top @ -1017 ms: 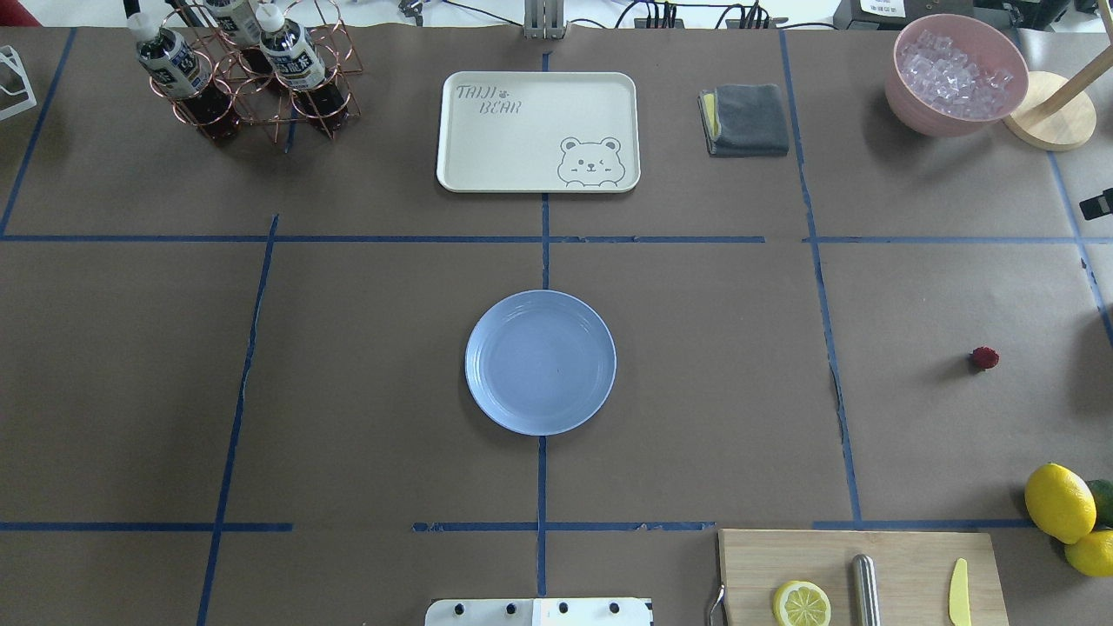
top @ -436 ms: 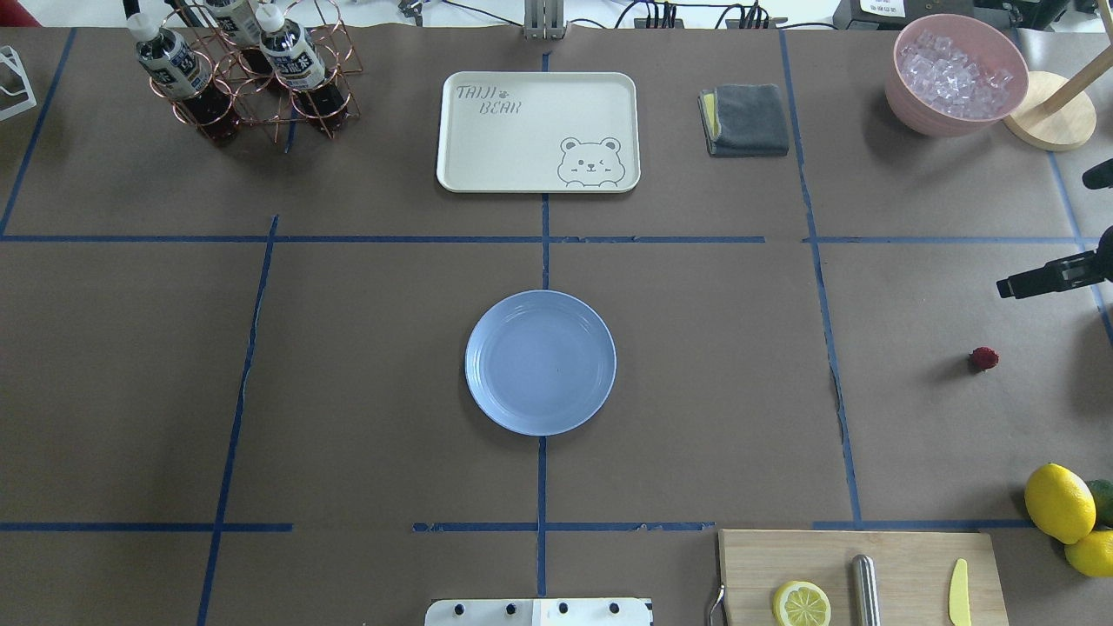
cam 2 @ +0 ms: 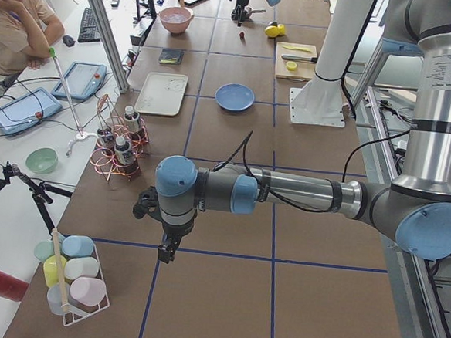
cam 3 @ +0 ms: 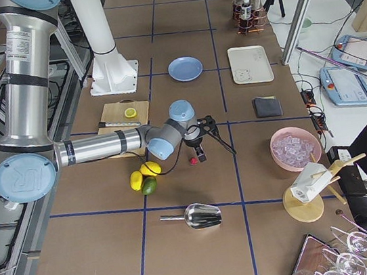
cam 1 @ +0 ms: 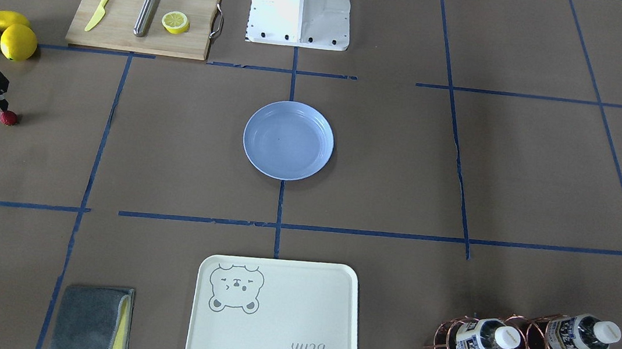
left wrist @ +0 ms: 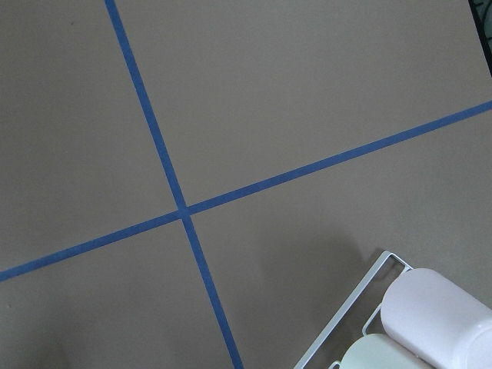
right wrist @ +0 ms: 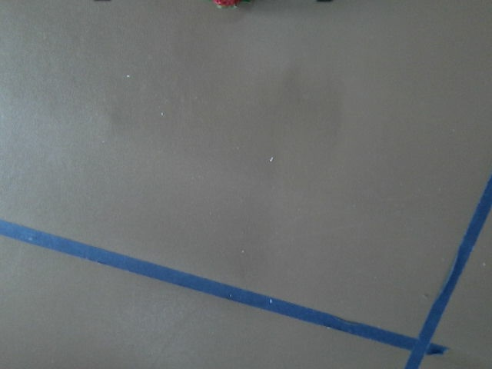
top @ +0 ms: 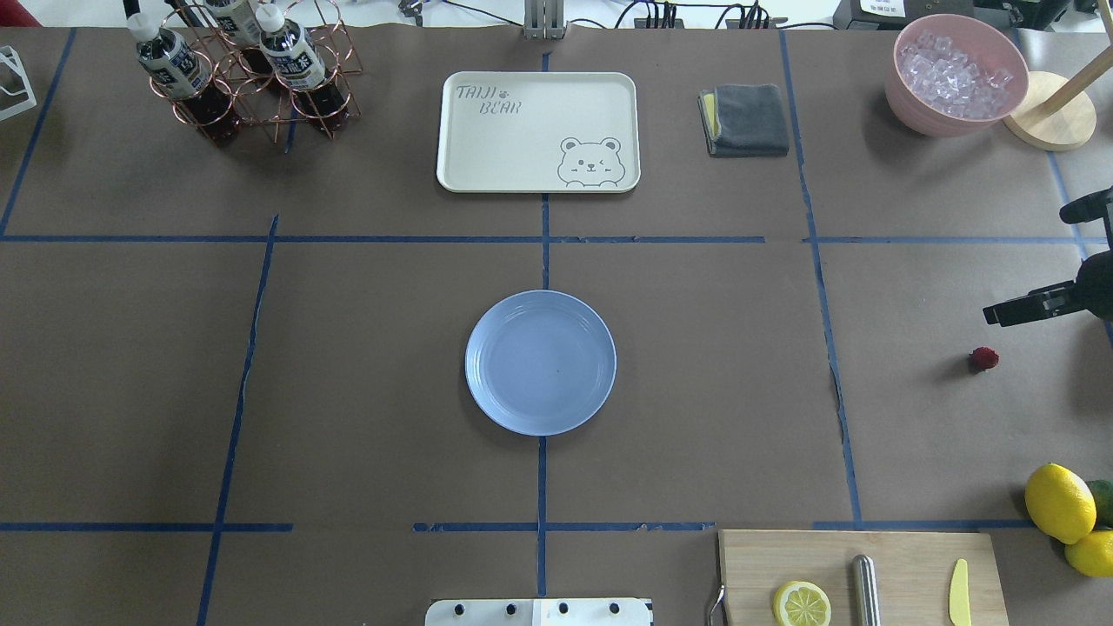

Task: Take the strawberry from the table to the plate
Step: 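Move the right gripper toward the red strawberry on the table, then lower the right gripper and grasp the red strawberry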

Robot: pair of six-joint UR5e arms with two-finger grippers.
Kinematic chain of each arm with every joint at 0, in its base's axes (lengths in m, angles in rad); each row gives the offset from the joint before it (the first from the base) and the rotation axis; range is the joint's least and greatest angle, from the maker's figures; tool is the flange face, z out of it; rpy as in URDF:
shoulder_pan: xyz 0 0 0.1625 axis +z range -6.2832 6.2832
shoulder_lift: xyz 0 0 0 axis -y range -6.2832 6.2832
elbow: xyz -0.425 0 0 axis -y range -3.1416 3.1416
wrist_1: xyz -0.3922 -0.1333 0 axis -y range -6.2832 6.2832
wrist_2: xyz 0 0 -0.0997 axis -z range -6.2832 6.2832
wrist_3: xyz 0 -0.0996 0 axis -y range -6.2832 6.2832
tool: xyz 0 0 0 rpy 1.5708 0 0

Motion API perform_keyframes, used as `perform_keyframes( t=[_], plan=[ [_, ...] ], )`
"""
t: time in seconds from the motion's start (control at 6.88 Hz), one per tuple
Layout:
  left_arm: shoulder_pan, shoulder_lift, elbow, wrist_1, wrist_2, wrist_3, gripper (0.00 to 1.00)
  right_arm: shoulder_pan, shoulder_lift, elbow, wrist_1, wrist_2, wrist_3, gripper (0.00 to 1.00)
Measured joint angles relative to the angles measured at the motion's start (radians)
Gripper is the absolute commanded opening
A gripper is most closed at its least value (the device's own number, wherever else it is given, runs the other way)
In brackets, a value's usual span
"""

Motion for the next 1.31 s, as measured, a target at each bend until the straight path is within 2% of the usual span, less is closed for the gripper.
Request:
perform_keyframes(
  t=[0.15, 0.44, 0.58, 0.73, 0.87, 1.31],
  plan=[
    [0.000, 0.000, 0.000, -0.001, 0.000, 0.000, 1.00, -0.021, -0.001, -0.016, 0.017, -0.007, 0.001, 0.85],
    [0.000, 0.000, -0.001, -0.002, -0.001, 0.000, 1.00, -0.057, -0.001, -0.034, 0.033, -0.031, 0.003, 0.70],
    [0.000, 0.000, -0.001, -0.002, -0.010, 0.000, 1.00, -0.072, -0.001, -0.038, 0.033, -0.050, 0.003, 0.56],
    [0.000, 0.002, -0.001, -0.002, -0.030, 0.000, 1.00, -0.083, 0.001, -0.042, 0.034, -0.059, 0.003, 0.31],
    [0.000, 0.002, 0.000, -0.002, -0.048, 0.001, 1.00, -0.090, 0.003, -0.047, 0.034, -0.062, 0.002, 0.00],
    [0.000, 0.002, 0.000, -0.001, -0.058, 0.001, 1.00, -0.094, 0.009, -0.028, 0.031, -0.064, 0.000, 0.00]
  ],
)
